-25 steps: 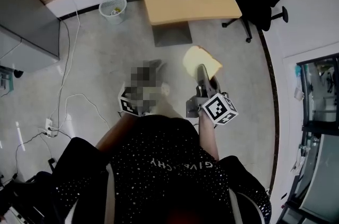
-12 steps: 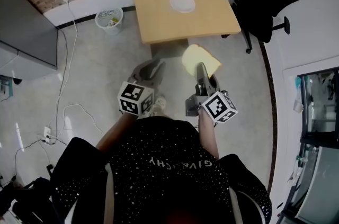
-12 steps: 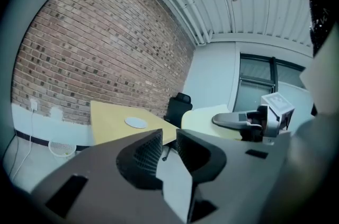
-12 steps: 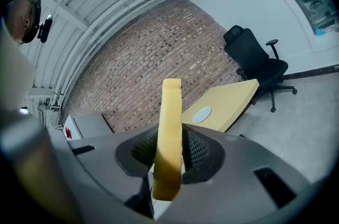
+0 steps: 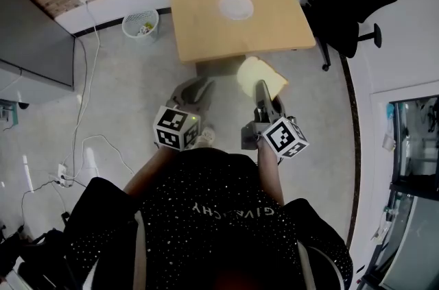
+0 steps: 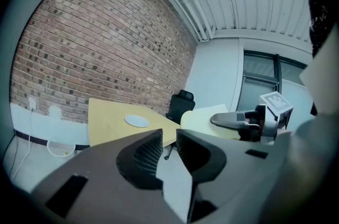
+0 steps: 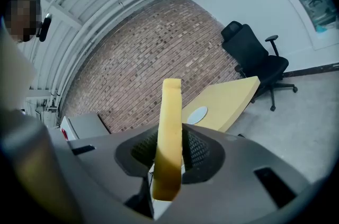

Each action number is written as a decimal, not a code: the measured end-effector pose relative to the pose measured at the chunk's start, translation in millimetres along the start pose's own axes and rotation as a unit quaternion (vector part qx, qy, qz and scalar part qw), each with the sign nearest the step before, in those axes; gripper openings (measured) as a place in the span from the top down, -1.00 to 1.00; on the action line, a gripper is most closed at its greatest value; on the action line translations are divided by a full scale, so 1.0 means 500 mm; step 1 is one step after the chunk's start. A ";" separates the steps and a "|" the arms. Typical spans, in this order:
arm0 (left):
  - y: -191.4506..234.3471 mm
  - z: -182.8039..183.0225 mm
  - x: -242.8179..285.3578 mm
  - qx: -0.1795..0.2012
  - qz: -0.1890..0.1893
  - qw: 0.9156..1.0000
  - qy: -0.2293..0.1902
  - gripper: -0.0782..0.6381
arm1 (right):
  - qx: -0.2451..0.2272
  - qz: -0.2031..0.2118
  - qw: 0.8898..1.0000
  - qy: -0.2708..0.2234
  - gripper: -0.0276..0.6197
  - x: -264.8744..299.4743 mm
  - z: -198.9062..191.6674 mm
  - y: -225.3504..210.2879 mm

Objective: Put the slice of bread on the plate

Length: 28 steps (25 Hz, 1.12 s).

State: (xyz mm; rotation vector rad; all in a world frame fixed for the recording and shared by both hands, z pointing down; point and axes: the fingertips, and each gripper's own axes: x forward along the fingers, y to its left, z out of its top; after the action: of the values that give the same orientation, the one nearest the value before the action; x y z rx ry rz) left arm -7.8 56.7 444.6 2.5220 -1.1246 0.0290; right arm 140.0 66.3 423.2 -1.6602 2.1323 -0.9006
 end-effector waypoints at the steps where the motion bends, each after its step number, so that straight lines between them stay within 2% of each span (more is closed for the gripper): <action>1: 0.005 -0.003 0.006 -0.002 0.001 1.000 0.001 0.54 | 0.000 0.001 1.000 0.002 0.62 0.008 0.001 -0.004; 11: 0.041 0.003 0.056 -0.013 0.025 1.000 -0.008 0.54 | -0.005 0.015 1.000 0.016 0.62 0.075 0.025 -0.030; 17: 0.048 -0.010 0.055 -0.026 0.034 0.999 0.001 0.54 | -0.005 0.011 1.000 0.027 0.62 0.073 0.014 -0.040; 28: 0.039 -0.008 0.068 -0.021 0.035 0.999 0.009 0.54 | 0.005 0.005 1.000 0.024 0.62 0.062 0.022 -0.063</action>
State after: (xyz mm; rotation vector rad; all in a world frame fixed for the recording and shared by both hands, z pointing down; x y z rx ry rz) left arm 1.8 22.3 460.6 2.4398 -1.1941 0.0453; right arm 161.4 29.3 439.3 -1.6386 2.1621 -0.9561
